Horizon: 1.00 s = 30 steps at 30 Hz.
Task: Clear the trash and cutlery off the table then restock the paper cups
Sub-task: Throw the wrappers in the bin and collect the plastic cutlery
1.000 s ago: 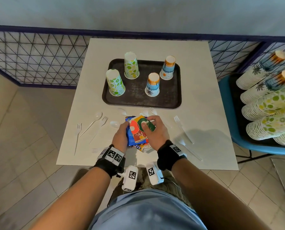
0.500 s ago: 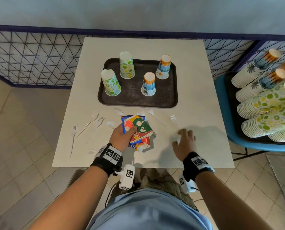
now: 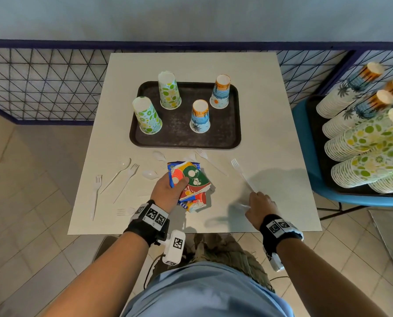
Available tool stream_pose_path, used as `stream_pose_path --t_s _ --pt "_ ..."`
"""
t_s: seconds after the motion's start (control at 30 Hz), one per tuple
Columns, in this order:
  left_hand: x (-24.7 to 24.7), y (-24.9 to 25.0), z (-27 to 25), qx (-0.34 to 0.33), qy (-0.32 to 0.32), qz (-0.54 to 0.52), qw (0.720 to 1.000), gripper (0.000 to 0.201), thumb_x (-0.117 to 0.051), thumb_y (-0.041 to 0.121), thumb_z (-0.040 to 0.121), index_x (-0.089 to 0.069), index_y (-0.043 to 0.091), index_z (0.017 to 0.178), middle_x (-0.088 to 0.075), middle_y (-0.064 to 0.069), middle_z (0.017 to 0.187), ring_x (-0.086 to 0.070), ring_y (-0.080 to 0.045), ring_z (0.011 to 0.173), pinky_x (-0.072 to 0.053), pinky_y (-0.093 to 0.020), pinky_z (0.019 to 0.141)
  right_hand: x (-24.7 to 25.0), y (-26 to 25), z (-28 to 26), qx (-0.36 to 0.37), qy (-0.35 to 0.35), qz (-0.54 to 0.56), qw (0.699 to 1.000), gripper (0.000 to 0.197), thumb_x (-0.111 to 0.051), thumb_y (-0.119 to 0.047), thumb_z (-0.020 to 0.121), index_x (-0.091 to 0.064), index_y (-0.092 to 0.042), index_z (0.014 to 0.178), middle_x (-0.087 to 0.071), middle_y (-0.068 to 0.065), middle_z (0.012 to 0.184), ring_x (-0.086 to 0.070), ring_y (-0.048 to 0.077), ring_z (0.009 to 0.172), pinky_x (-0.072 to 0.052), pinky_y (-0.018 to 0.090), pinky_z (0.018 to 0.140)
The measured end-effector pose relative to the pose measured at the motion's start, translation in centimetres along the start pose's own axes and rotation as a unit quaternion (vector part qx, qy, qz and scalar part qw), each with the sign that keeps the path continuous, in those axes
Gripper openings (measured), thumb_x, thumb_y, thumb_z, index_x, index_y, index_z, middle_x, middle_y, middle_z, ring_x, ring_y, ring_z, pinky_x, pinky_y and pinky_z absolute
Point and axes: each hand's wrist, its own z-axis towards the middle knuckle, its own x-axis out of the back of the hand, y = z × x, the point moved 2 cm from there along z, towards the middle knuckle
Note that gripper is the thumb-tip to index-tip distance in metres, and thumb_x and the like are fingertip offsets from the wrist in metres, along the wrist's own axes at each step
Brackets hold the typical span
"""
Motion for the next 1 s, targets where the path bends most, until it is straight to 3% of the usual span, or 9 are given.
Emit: stream_pose_path --t_s 0.13,0.2,0.3,0.43,0.57,0.7,0.8,0.93,1.0 --pt "0.3 0.1 0.0 -0.002 0.009 -0.006 1.000 0.016 -0.059 0.034 0.102 -0.062 0.023 0.113 -0.072 0.015 0.089 -0.070 0.012 0.068 -0.050 -0.005 0.056 1.1 0.7 0.3 0.033 -0.016 0.049 0.998 0.019 -0.055 -0.007 0.089 -0.057 -0.013 0.106 -0.057 0.006 0.108 -0.059 0.030 0.103 -0.049 0.035 0.086" --pt "0.5 0.2 0.0 -0.004 0.013 -0.007 1.000 0.014 -0.059 0.034 0.102 -0.061 0.023 0.112 -0.072 0.015 0.089 -0.070 0.012 0.067 -0.051 -0.006 0.055 2.2 0.8 0.6 0.035 0.026 0.089 0.995 0.004 -0.055 -0.012 0.093 -0.058 -0.013 0.096 -0.053 0.005 0.100 -0.059 0.030 0.091 -0.045 0.031 0.077" --pt "0.8 0.1 -0.1 -0.002 0.019 -0.016 1.000 0.014 -0.060 0.032 0.102 -0.063 0.023 0.112 -0.073 0.015 0.090 -0.071 0.011 0.068 -0.051 -0.006 0.057 3.5 0.6 2.1 0.006 0.092 0.150 0.984 0.016 -0.049 -0.018 0.100 -0.052 -0.012 0.086 -0.052 0.008 0.094 -0.057 0.034 0.088 -0.040 0.032 0.074" --pt "0.9 0.1 -0.1 0.001 0.021 -0.007 1.000 0.014 -0.060 0.034 0.102 -0.063 0.024 0.112 -0.072 0.016 0.089 -0.072 0.008 0.068 -0.053 -0.008 0.059 4.2 -1.0 4.6 -0.046 0.114 0.236 0.964 0.023 -0.053 -0.023 0.097 -0.054 -0.002 0.107 -0.052 0.018 0.114 -0.058 0.039 0.100 -0.045 0.038 0.086" --pt "1.2 -0.2 -0.5 0.006 0.025 -0.005 1.000 0.016 -0.061 0.035 0.101 -0.063 0.025 0.113 -0.074 0.014 0.091 -0.073 0.002 0.073 -0.055 -0.012 0.063 3.4 -2.6 5.8 -0.057 0.065 0.183 0.979 0.051 -0.066 -0.032 0.093 -0.043 -0.007 0.131 -0.039 0.018 0.131 -0.059 0.042 0.109 -0.051 0.046 0.092" --pt "1.7 -0.3 -1.0 0.003 0.030 -0.007 1.000 0.016 -0.061 0.035 0.101 -0.063 0.025 0.113 -0.073 0.015 0.090 -0.071 0.007 0.070 -0.052 -0.008 0.058 2.8 -3.0 5.9 -0.055 0.063 0.115 0.990 0.030 -0.050 -0.019 0.103 -0.044 -0.004 0.129 -0.039 0.020 0.135 -0.057 0.047 0.117 -0.049 0.048 0.095" --pt "2.3 -0.4 -1.2 -0.001 0.032 0.000 0.999 0.017 -0.061 0.035 0.101 -0.062 0.024 0.113 -0.073 0.011 0.092 -0.070 0.005 0.071 -0.051 -0.007 0.057 2.5 -2.7 5.5 -0.060 0.048 0.069 0.995 0.032 -0.043 -0.013 0.103 -0.045 -0.001 0.132 -0.046 0.020 0.135 -0.054 0.041 0.123 -0.046 0.043 0.099" --pt "3.1 -0.8 -1.8 -0.004 0.039 -0.007 0.999 0.017 -0.061 0.034 0.101 -0.061 0.023 0.114 -0.072 0.010 0.093 -0.069 0.004 0.071 -0.050 -0.006 0.056 3.0 -2.2 4.0 -0.077 0.070 0.123 0.987 0.034 -0.039 -0.014 0.104 -0.047 0.005 0.131 -0.054 0.025 0.131 -0.054 0.043 0.123 -0.044 0.044 0.101" --pt "3.6 -0.9 -2.0 -0.001 0.047 -0.004 0.999 0.021 -0.060 0.036 0.101 -0.062 0.021 0.116 -0.073 0.007 0.096 -0.070 0.001 0.075 -0.052 -0.009 0.059 3.7 -2.4 3.0 -0.066 0.118 0.182 0.974 0.029 -0.039 -0.015 0.106 -0.045 0.005 0.126 -0.059 0.030 0.126 -0.057 0.046 0.117 -0.046 0.045 0.094"
